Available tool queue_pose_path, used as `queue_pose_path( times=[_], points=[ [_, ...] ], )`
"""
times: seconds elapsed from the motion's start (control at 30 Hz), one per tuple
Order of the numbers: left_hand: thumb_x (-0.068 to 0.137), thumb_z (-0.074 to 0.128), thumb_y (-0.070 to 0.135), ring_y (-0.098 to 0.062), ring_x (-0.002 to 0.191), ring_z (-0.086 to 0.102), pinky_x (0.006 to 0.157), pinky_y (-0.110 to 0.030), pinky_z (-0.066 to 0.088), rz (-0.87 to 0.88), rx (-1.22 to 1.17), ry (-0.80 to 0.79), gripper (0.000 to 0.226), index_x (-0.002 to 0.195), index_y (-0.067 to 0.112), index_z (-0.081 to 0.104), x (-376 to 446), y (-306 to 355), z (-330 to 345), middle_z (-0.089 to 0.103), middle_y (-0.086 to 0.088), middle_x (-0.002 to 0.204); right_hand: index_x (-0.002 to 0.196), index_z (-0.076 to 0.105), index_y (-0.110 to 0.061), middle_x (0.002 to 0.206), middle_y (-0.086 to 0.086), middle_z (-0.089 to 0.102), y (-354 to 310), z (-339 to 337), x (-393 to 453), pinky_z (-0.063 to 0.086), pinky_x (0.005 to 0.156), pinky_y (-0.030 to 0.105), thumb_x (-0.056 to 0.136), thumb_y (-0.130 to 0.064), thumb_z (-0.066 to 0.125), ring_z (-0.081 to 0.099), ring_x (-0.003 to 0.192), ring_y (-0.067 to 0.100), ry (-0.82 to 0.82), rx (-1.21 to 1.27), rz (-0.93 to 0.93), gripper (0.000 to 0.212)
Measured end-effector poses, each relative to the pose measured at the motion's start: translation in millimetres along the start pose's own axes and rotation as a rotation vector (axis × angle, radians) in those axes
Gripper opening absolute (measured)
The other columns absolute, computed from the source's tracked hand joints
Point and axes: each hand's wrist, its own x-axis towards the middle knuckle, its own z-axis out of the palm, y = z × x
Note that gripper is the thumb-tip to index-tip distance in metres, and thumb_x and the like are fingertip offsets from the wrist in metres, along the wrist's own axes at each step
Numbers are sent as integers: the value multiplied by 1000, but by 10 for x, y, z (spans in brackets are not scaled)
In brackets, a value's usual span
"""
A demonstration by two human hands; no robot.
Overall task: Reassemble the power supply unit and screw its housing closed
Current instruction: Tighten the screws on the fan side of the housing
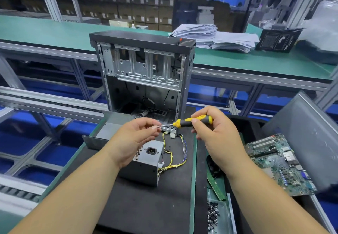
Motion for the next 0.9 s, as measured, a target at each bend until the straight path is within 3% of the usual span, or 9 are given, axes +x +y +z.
queue_pose_path(
  times=[0.07,0.13,0.2,0.23,0.3,0.4,0.53,0.63,0.9],
  points=[
    [84,68,34,-11,108,66,93,-26,52,23,61,-18,23,105,26,73,21,-25,-125,73,2,109,88,62,-19,74,-17,71,-16,105,5,53,64,39,93,-13,61,60,77,31,1,-36,3,9],
    [80,63,48,-9,118,60,104,-33,41,37,176,23,34,110,35,68,46,-56,-292,70,9,116,85,61,-20,68,-20,68,-31,199,24,49,58,28,92,-11,61,56,64,22,-3,-107,-3,12],
    [84,59,41,-5,114,60,103,-29,40,42,286,24,22,104,40,68,62,-112,-467,70,14,111,83,60,-19,62,-22,63,-68,300,40,38,49,11,91,-8,61,49,51,5,-41,-186,-11,14],
    [87,59,30,-4,109,61,98,-26,41,40,337,-4,19,101,38,69,60,-152,-552,71,13,108,82,59,-20,61,-22,62,-94,360,49,35,46,9,91,-7,61,46,48,2,-79,-233,-5,15],
    [88,60,8,-3,98,62,88,-22,44,42,478,-84,29,95,34,70,44,-238,-704,70,13,101,80,58,-23,62,-22,64,-153,498,65,33,43,11,89,-11,61,42,44,3,-161,-351,10,16],
    [79,56,-5,4,92,58,81,-16,43,55,689,-189,45,90,37,70,10,-315,-852,64,20,97,79,56,-27,65,-26,64,-227,715,107,35,42,14,87,-16,61,45,46,3,-234,-522,20,15],
    [74,54,-3,1,103,53,90,-19,41,137,822,-323,45,92,36,68,10,-307,-937,58,17,103,80,54,-31,68,-30,63,-303,923,165,36,42,14,87,-23,60,48,49,3,-266,-691,27,12],
    [74,57,2,-2,110,49,98,-25,40,175,871,-403,42,91,40,66,28,-306,-968,57,16,106,81,53,-34,75,-23,67,-330,1020,194,41,49,22,86,-28,59,53,56,5,-264,-762,39,9],
    [78,69,18,-1,112,39,99,-22,35,216,881,-406,24,87,40,64,13,-387,-987,53,20,104,82,52,-35,80,-22,68,-381,1148,227,47,55,26,86,-29,56,60,68,2,-305,-867,70,8]
  ],
)
